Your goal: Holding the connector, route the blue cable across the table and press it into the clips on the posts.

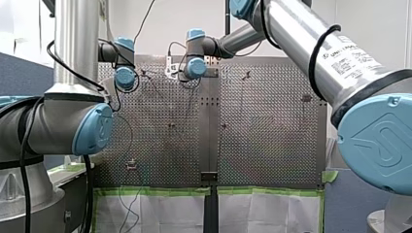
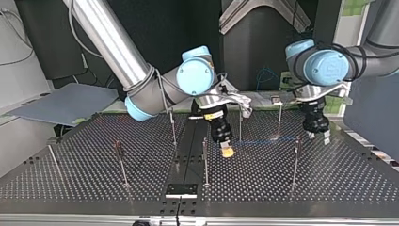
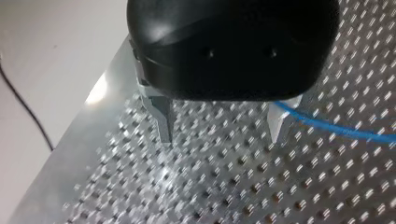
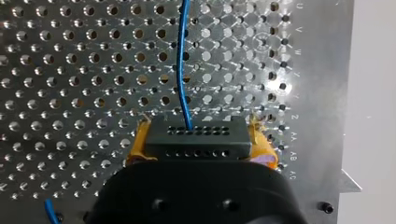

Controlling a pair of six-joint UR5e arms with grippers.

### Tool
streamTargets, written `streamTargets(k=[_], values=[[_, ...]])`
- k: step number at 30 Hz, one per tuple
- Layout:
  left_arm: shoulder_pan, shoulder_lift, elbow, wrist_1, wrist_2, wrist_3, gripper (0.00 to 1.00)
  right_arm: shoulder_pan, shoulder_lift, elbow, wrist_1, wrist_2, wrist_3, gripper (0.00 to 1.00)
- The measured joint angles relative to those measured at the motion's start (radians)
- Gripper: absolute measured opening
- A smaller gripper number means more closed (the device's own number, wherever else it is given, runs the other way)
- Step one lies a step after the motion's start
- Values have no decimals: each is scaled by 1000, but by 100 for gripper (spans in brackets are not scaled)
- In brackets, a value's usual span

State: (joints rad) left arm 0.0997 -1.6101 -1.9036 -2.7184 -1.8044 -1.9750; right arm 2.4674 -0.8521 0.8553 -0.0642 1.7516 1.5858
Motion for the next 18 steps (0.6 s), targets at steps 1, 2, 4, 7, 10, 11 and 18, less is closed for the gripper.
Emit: streamTargets(k=[1,2,4,7,10,11,18], values=[[-3,8,-7,-8,8,0,100,0,1,0,0,0,0,0],[-6,17,-17,-20,19,1,100,-1,2,0,0,0,0,0],[-12,30,-29,-34,35,2,100,-1,2,0,0,0,1,0],[-20,53,-49,-49,55,6,100,-2,3,0,0,0,1,0],[-28,76,-63,-50,66,9,100,-2,4,0,0,0,1,0],[-31,85,-66,-49,71,11,100,-2,4,0,0,0,1,0],[-42,139,-71,-48,82,25,100,-1,6,0,0,-1,1,0]])
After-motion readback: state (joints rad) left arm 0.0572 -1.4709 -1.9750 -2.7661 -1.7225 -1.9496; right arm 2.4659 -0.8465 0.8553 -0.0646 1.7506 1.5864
